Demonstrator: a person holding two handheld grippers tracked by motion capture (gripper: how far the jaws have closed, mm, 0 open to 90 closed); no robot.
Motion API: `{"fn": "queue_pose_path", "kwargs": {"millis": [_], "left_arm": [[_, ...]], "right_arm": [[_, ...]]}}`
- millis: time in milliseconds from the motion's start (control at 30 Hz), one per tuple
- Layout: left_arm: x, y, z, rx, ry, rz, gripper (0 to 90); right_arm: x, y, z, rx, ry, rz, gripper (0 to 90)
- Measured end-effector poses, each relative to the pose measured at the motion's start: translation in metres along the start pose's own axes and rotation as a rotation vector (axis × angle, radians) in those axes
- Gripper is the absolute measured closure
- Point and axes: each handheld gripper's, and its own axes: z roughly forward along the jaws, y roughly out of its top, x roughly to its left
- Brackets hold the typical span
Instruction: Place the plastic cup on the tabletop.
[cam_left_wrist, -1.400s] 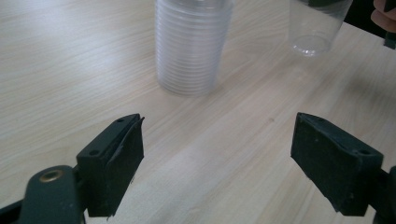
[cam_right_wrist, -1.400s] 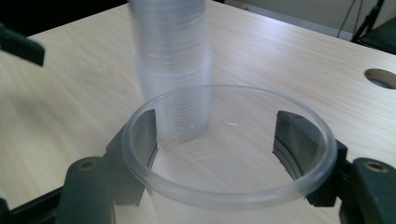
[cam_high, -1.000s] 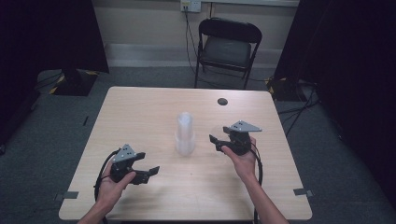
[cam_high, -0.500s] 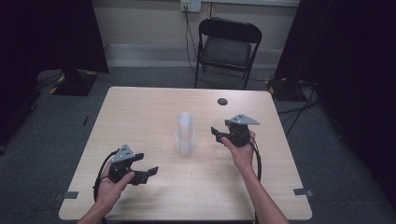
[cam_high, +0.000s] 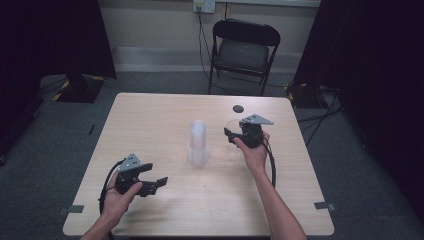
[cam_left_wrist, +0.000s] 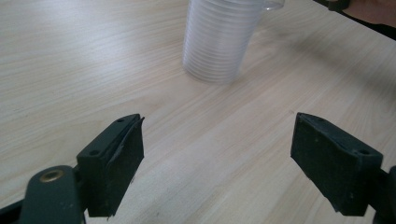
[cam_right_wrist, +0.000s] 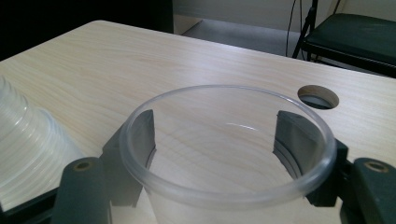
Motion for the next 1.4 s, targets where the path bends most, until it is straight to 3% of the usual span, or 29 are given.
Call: {"fn": "queue_pose_path", "kwargs": {"millis": [167, 333, 667, 933, 1200, 1400], "left_arm": [[0.0, 0.0, 0.001, -0.001, 0.005, -0.001, 17.6], [0.0, 0.0, 0.004, 0.008, -0.005, 0.003, 17.9], [0.0, 0.001, 0.003, 0.004, 0.012, -0.005, 18.1], [0.0, 0.0, 0.003, 0.007, 0.007, -0.002, 18.1], [-0.002, -0.001, 0.003, 0.005, 0.011, 0.004, 18.3], [-0.002, -0.001, 0.001, 0.001, 0.019, 0.006, 18.4]], "right_arm": [[-0.002, -0.002, 0.013, 0.017, -0.014, -0.008, 29.6], [-0.005, -0.009, 0.021, 0.023, -0.029, 0.016, 29.6], [0.004, -0.019, 0.024, 0.025, -0.012, -0.026, 29.7], [0.005, -0.027, 0.016, 0.011, -0.011, -0.018, 29.7], [0.006, -0.036, 0.003, 0.031, -0.02, -0.012, 29.2], [0.007, -0.041, 0.003, 0.062, -0.012, 0.004, 28.4]]}}
